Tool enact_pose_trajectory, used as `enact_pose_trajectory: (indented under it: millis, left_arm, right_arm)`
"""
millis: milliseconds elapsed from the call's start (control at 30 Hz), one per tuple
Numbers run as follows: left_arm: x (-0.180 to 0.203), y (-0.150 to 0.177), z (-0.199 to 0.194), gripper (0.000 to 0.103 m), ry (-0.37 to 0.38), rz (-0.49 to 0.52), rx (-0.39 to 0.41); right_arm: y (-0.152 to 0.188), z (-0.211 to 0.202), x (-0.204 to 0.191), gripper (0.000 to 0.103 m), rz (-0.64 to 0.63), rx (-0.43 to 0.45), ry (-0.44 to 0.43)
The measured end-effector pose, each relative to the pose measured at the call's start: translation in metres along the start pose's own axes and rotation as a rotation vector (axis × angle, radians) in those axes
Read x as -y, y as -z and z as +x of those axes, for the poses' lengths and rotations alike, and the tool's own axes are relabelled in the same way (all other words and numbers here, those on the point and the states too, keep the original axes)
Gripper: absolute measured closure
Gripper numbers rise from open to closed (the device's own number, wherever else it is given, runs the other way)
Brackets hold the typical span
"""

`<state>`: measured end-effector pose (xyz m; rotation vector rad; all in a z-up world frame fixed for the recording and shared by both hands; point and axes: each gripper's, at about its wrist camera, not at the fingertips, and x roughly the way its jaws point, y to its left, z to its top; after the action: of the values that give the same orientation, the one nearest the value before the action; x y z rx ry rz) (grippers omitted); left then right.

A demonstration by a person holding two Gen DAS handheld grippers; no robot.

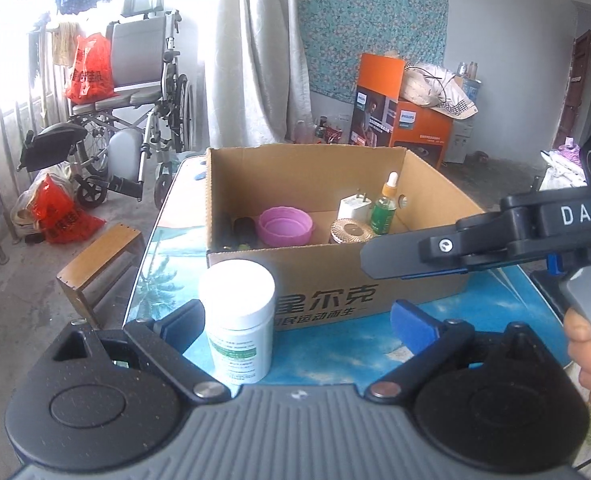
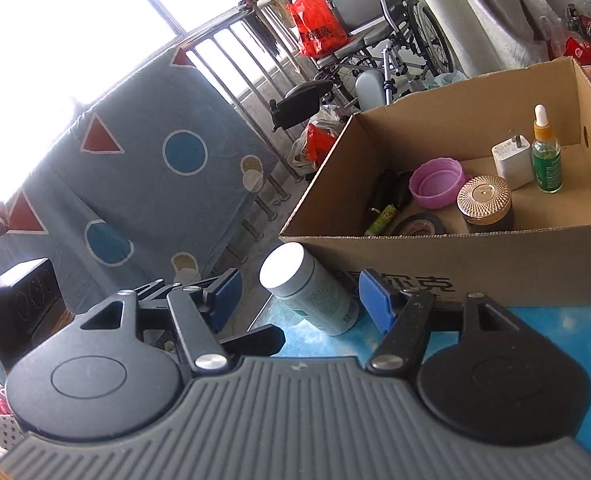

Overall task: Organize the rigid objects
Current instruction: 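Grasp the white pill jar with the right tool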

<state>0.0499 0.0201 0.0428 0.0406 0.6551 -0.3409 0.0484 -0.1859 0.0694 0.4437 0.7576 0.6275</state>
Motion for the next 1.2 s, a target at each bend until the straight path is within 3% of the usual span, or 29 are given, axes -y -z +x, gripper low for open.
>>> enact_pose_trajectory:
  millis: [267,467,633,767,1200]
  left_arm:
    - [-0.024,0.005,0.043,0.008,-0.055,-0.030,-0.019]
    - [-0.032,0.006,0.060,0.025,-0.031,-0.057,-0.041]
    - [-0.033,0.008,0.063,0.048,-0.046,-0.050,-0.044]
    - [-0.032,0.010,0.061,0.048,-0.051,-0.053,-0.036]
    - [-0.018,0.010,0.049,0.049,-0.042,-0.041,-0.022]
  right_arm:
    - [-0.010,0.072,-0.006,0.038,0.000,-0.085,-0.002]
    - [-0.016,0.098,-0.002,0.039,0.014,-0.105,0.001]
    - [-0.015,0.107,0.003,0.048,0.026,-0.109,-0.006]
    - [-0.015,0.108,0.007,0.057,0.030,-0.103,0.002]
    - [-0.007,0.087,0.009,0.062,0.030,-0.073,0.002]
